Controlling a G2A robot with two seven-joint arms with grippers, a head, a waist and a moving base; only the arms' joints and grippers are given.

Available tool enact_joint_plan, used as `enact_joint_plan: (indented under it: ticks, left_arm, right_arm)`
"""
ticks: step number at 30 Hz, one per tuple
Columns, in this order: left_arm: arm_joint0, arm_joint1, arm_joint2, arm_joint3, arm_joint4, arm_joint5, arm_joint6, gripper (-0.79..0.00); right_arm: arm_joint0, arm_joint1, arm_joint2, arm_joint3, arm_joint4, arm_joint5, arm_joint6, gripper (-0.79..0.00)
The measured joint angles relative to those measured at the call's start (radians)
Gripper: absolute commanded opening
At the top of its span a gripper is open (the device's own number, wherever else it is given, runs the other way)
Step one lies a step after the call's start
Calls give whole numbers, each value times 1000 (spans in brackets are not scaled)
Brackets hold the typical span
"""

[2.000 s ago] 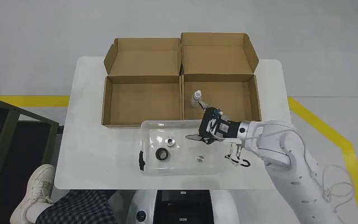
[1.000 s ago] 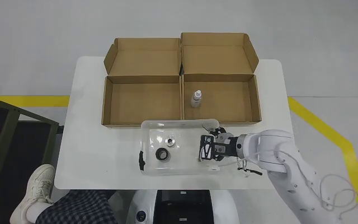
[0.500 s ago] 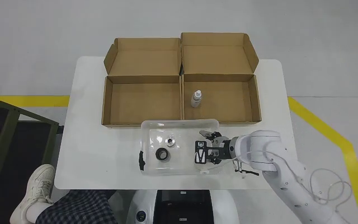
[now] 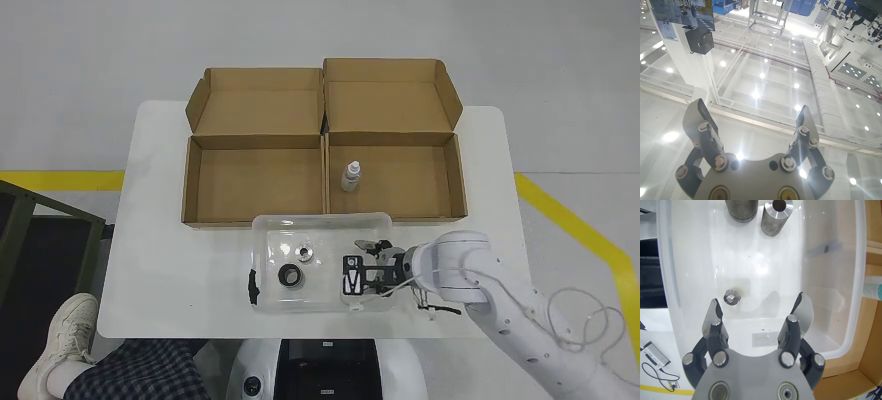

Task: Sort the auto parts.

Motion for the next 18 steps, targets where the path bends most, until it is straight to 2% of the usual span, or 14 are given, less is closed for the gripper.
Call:
enact_joint_plan:
  ticks: [6,13,18]
  left_arm:
    - [0,0,0,0,0,0,0,0]
    - [0,0,0,0,0,0,0,0]
    - [0,0,0,0,0,0,0,0]
  right_arm:
    - [53,18,-68,15,46,26,26,-188]
    - [105,34,-121,26,99,52,52,-348]
    - [135,42,-155,35,125,63,63,-342]
